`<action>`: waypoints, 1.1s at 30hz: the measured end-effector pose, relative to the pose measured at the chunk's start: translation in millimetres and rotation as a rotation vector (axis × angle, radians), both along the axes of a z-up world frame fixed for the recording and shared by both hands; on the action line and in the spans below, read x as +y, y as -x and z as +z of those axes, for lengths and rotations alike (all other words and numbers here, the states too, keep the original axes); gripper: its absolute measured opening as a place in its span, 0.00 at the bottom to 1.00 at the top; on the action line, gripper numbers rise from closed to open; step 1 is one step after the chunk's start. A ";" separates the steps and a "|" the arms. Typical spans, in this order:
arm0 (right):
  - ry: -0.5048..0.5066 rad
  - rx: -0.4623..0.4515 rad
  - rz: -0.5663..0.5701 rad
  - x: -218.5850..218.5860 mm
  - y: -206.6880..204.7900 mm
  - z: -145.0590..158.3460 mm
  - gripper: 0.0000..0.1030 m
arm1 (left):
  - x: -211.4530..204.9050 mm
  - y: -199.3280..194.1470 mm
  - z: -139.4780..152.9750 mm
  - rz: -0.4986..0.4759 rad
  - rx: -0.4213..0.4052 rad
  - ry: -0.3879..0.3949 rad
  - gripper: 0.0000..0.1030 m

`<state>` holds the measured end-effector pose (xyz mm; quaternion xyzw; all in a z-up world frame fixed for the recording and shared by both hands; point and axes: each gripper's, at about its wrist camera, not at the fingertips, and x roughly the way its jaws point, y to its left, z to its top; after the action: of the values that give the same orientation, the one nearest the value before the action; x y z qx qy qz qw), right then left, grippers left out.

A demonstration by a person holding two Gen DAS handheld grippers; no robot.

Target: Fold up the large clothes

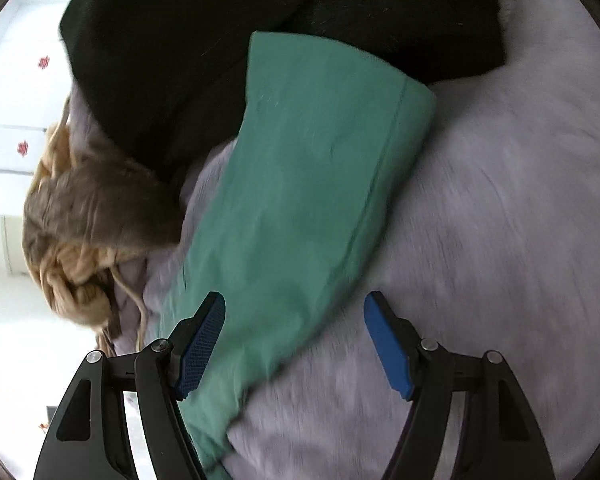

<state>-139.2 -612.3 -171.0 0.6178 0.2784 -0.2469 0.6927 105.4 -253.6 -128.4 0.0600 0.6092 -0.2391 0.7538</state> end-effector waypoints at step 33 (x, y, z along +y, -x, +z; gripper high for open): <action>0.282 -0.356 0.851 276.3 -253.8 163.8 0.05 | 111.3 -68.1 35.4 0.209 -0.213 -0.004 0.96</action>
<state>114.6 -336.1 -7.2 0.3819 0.3473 0.1328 0.8461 173.5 -142.3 -92.9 0.0231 0.5291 -0.1504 0.8348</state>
